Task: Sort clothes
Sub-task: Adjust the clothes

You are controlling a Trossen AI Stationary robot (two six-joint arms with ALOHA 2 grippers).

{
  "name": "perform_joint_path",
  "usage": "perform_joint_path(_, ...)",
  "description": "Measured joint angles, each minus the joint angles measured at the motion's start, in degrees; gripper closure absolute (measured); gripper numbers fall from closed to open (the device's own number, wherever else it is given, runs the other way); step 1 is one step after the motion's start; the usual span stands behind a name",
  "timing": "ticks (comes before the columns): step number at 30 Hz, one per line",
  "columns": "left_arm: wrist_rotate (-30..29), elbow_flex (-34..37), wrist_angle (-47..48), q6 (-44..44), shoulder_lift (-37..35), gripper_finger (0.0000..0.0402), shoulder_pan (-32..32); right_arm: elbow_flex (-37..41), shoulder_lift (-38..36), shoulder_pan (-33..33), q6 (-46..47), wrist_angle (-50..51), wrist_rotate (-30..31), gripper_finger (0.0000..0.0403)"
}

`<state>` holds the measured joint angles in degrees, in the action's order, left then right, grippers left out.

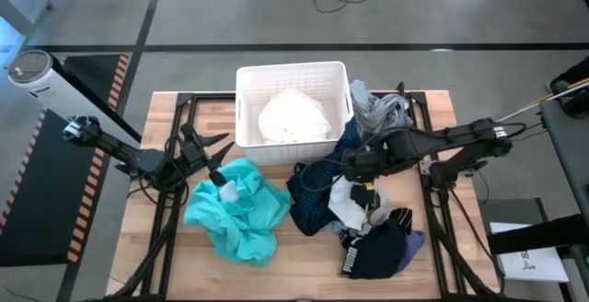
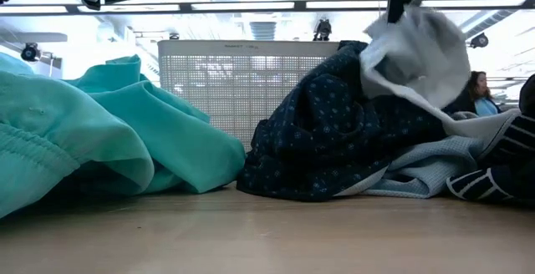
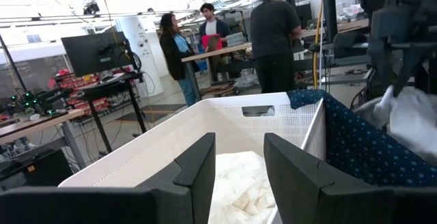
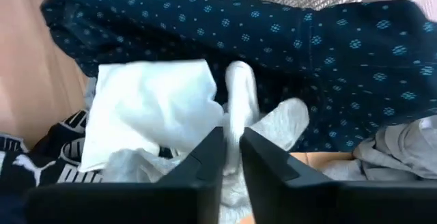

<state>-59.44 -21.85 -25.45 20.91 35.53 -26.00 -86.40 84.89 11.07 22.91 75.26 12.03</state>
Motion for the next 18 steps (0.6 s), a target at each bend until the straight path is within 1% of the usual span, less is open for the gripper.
perform_joint_path(6, 0.0, 0.0, 0.0, 0.0, 0.0, 0.0287, 0.0, -0.1, 1.4, 0.0, 1.1, 0.0, -0.5, 0.0266)
perform_joint_path(9, 0.0, 0.0, 0.0, 0.0, 0.0, 0.0287, 0.0, -0.1, 1.5, 0.0, 1.1, 0.0, -2.0, 0.0232)
perform_joint_path(12, 0.0, 0.0, 0.0, 0.0, 0.0, 0.0287, 0.0, -0.1, 1.5, 0.0, 1.4, -0.9, -3.5, 0.0216)
perform_joint_path(18, 0.0, 0.0, 0.0, 0.0, 0.0, 0.0287, 0.0, 2.1, 1.5, 0.0, 0.2, -1.3, -3.8, 0.0201)
